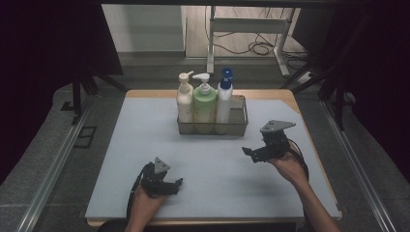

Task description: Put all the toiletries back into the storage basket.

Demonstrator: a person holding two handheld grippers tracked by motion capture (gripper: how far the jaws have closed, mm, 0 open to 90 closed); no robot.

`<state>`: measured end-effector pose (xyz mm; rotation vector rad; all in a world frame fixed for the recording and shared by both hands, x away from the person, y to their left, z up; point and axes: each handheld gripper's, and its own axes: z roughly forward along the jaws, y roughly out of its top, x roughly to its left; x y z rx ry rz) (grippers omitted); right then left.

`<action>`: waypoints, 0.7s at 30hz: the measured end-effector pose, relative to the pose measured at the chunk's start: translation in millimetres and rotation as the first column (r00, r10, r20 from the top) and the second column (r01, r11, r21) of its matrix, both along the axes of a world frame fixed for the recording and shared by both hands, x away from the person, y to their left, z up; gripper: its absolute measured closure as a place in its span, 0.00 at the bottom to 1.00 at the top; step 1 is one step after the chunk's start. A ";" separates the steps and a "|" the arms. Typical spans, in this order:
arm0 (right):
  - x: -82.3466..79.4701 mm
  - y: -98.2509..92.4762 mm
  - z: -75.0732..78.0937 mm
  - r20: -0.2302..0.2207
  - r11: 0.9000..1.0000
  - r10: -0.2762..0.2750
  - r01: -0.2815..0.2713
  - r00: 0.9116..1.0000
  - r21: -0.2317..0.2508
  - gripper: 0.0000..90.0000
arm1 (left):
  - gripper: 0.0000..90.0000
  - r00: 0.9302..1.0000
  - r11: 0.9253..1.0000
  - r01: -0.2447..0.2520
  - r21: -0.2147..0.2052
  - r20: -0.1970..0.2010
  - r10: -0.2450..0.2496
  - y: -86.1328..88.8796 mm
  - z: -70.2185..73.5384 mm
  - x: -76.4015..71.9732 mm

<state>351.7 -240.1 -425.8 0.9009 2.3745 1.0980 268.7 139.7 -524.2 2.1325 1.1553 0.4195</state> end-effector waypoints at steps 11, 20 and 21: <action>-20.9 -15.9 -18.5 -0.014 1.000 -0.017 0.017 1.000 -0.006 0.00 | 0.13 1.000 1.000 0.002 0.003 0.001 -0.002 0.2 0.1 0.1; -37.2 -31.3 -41.9 -0.021 0.999 -0.033 0.032 0.999 -0.032 0.00 | 0.13 1.000 1.000 0.000 0.001 0.000 0.000 0.0 0.0 -0.1; -38.5 -33.1 -44.4 -0.019 0.999 -0.034 0.033 0.999 -0.031 0.00 | 0.13 1.000 1.000 0.000 0.000 0.000 0.000 -0.1 0.0 -0.1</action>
